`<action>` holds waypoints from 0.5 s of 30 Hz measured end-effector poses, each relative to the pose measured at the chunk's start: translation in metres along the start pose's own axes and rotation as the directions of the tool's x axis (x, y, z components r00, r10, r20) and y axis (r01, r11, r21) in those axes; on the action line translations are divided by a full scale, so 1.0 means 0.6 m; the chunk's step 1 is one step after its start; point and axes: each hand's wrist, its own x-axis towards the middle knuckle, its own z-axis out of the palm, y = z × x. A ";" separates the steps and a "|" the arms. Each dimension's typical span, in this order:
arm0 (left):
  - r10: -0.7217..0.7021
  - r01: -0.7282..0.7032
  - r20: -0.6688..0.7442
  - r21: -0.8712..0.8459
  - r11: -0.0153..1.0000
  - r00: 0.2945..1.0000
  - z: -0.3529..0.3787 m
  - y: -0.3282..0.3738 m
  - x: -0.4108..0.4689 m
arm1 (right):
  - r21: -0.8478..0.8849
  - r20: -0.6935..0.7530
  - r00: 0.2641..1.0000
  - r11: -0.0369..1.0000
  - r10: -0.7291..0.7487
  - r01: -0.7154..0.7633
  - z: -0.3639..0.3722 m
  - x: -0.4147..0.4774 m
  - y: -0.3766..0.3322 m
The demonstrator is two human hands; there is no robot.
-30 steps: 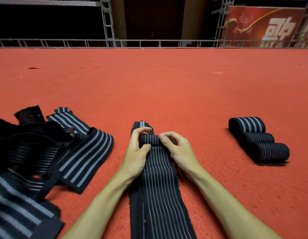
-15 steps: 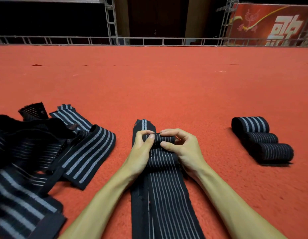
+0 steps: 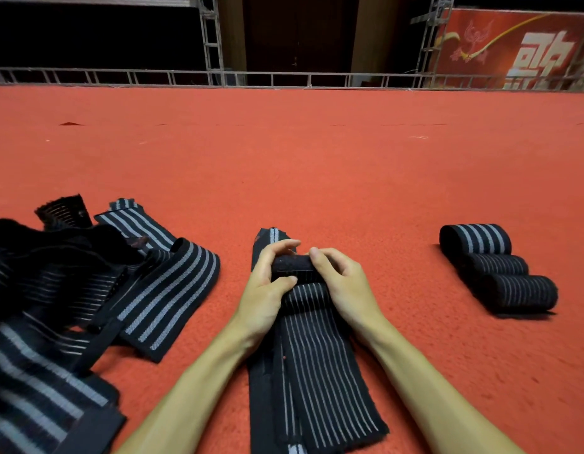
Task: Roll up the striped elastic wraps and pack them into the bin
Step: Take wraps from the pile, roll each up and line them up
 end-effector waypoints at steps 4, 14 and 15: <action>-0.061 0.063 0.028 -0.100 0.993 0.998 0.001 -0.001 0.001 | 0.108 0.015 0.998 0.993 -0.057 0.055 -0.001 0.000 -0.002; -0.170 0.162 -0.043 -0.156 0.974 0.985 0.005 -0.007 0.004 | 0.325 0.097 0.992 0.945 -0.083 0.048 -0.011 -0.008 -0.007; -0.155 0.142 -0.073 -0.162 0.977 0.985 0.005 -0.006 0.005 | 0.303 0.086 0.994 0.952 -0.065 0.037 -0.009 -0.007 -0.007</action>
